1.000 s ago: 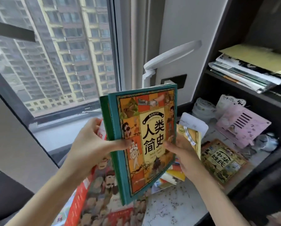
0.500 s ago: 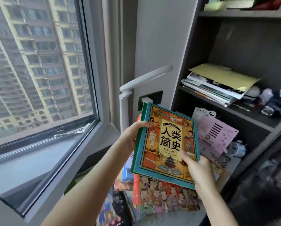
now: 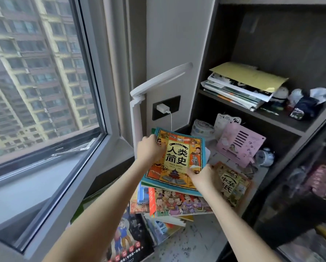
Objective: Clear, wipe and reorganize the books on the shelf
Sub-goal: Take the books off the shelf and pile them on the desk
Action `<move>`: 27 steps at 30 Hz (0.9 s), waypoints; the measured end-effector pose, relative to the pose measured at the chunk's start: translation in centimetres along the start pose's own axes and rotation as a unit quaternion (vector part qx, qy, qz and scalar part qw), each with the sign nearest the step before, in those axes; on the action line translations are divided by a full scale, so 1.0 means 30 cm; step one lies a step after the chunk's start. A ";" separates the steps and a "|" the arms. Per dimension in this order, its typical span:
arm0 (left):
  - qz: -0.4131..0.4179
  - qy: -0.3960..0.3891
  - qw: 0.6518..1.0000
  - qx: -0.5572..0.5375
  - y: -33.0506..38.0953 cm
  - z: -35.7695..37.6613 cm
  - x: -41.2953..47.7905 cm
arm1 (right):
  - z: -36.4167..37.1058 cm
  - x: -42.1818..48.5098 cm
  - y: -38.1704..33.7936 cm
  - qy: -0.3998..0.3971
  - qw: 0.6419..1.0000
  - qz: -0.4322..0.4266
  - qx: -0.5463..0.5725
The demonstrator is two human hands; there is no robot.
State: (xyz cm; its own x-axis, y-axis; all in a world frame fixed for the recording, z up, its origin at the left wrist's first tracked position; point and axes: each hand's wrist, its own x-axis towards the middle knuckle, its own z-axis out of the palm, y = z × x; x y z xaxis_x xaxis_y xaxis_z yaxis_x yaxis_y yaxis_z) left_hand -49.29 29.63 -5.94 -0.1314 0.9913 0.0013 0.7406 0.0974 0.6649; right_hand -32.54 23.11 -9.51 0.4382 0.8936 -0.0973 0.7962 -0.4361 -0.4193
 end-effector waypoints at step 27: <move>0.015 0.001 0.999 0.050 -0.197 -0.066 -0.235 | 0.008 -0.237 0.006 -0.186 0.964 0.010 0.189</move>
State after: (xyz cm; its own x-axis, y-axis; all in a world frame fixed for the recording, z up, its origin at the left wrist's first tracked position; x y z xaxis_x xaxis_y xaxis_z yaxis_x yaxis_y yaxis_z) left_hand -54.06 21.89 -8.39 -0.1090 0.9938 0.0222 0.8065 0.0753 0.5864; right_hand -35.61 16.69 -9.11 0.2155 0.8925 -0.3962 0.5495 -0.4462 -0.7064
